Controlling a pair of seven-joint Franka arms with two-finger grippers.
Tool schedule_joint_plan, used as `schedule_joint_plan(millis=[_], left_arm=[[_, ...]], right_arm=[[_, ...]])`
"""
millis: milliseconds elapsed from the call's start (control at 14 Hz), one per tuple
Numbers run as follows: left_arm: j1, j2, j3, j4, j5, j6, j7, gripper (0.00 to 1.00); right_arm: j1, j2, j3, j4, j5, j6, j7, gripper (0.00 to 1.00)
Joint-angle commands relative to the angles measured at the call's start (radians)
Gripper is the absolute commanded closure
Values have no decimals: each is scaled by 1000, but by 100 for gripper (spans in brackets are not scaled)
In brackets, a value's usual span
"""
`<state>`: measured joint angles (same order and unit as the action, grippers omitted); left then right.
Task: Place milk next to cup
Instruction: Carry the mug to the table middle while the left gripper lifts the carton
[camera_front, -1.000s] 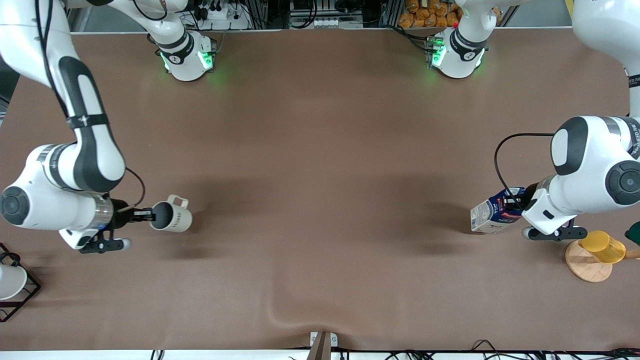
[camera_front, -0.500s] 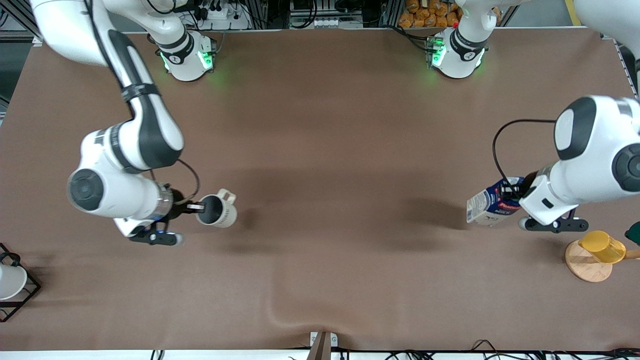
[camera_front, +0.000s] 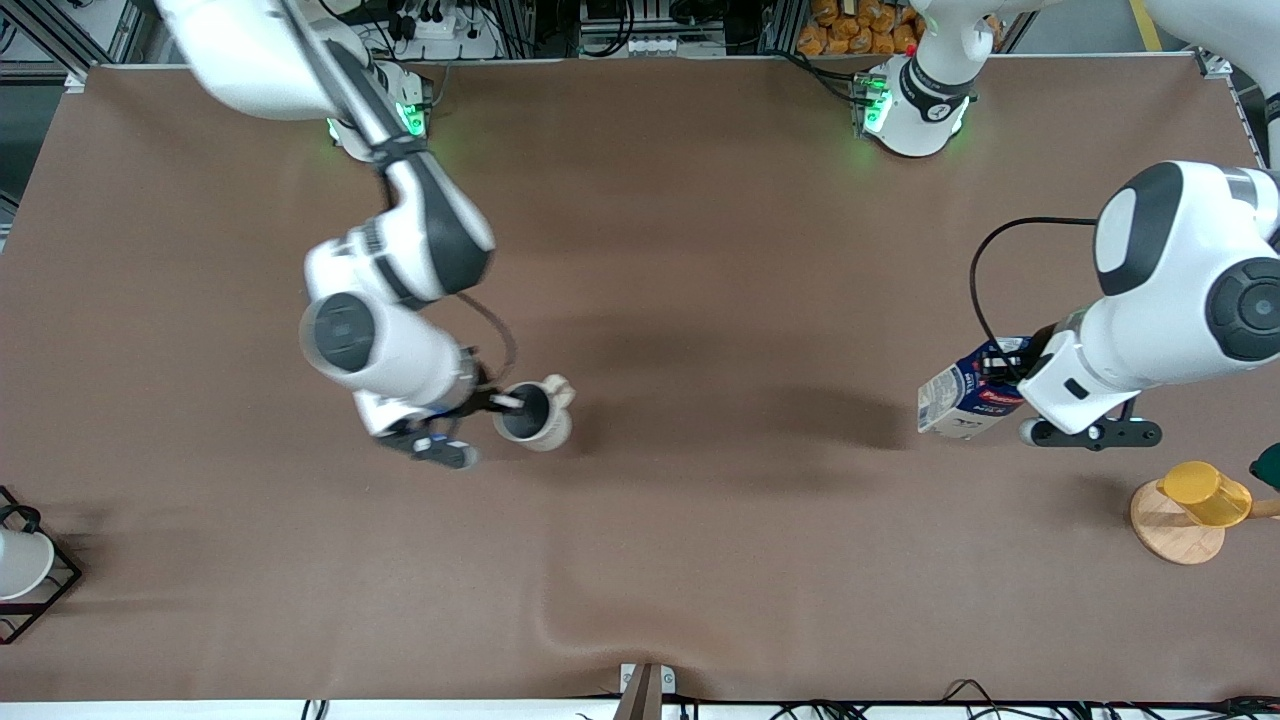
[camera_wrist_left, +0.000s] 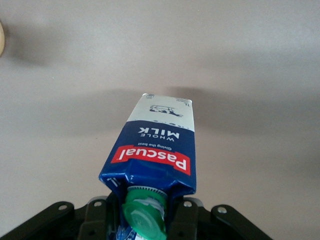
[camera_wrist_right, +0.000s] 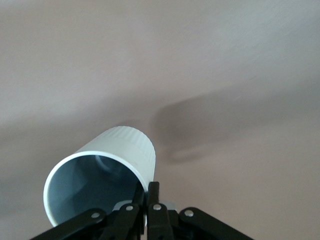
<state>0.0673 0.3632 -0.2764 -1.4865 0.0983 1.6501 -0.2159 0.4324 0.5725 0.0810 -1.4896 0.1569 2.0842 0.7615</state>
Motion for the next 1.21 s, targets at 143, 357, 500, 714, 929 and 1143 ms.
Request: schedule_joint_plan(millis=[143,357,500,714,929,1143], left_arm=[[-21,2,-32,12,9,-16,-74,70],[-24,0,-79,12,9,-18,-98,69],[-21,-1,-87,12,8,-23,-103,69],[-21,-13,-104,12,8,-52,-106,70],[-29,-13,-119,12,8,-61,-154,69],[-30,-13,-159,12,8,-78,-220,70]], right_arm=[[81,53,-12,26,3,71,139,100],[107,66,-12,25,4,77,173,100],[137,82,-12,26,3,131,218,100],[161,112,-13,41,1,160,259,100],[187,130,-21,42,-5,175,272,100],[206,150,-21,42,-11,184,288,100]])
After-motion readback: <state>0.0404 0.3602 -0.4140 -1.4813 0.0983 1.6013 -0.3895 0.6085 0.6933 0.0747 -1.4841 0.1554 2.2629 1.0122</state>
